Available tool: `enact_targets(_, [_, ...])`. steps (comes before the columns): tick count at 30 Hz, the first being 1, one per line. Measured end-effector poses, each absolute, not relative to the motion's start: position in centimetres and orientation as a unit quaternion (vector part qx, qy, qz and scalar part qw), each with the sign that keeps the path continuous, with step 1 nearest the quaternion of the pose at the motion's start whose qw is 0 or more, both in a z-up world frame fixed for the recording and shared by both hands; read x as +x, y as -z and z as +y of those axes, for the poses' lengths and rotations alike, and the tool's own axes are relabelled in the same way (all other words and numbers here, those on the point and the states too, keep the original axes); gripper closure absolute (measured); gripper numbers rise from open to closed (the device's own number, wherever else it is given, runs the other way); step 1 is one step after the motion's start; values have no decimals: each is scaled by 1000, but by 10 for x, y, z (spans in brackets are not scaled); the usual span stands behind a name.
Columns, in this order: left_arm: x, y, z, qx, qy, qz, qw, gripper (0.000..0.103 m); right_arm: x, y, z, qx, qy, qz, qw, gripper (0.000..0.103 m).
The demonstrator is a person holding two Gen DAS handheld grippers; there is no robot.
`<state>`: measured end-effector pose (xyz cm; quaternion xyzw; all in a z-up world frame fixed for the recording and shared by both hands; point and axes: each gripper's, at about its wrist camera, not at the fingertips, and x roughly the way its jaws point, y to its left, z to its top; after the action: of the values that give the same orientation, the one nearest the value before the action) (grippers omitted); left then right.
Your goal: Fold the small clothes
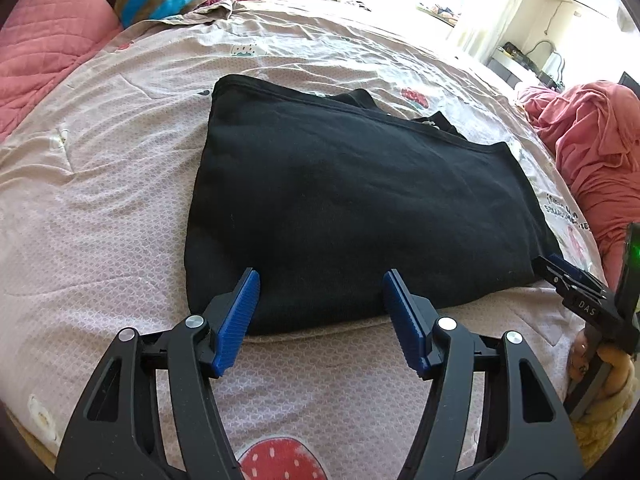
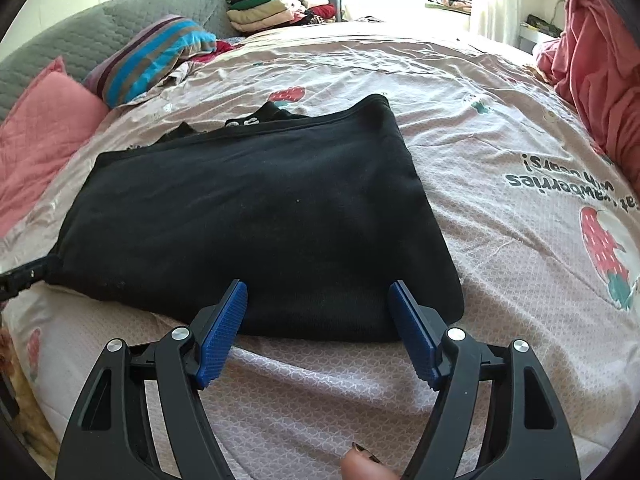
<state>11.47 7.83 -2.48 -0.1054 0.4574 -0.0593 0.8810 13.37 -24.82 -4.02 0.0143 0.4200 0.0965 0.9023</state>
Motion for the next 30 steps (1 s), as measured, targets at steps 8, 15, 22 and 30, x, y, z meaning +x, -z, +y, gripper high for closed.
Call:
enact_targets(8, [111,21,76,-101,59,455,883,43,128,36,-249,23,-100,417,903,22])
enact_targets(15, [108,17,74,-98,60,453,884,34,123,32,-252,29,-100,412,905,22])
enact_targets(22, [101,12,74,-102,60,450,885,30,120,29,-254,29,-98,410,906,21])
enact_targets(30, [95,5,74,-102,59,444,888,20,113,21,-255,28,-94,397,913,5])
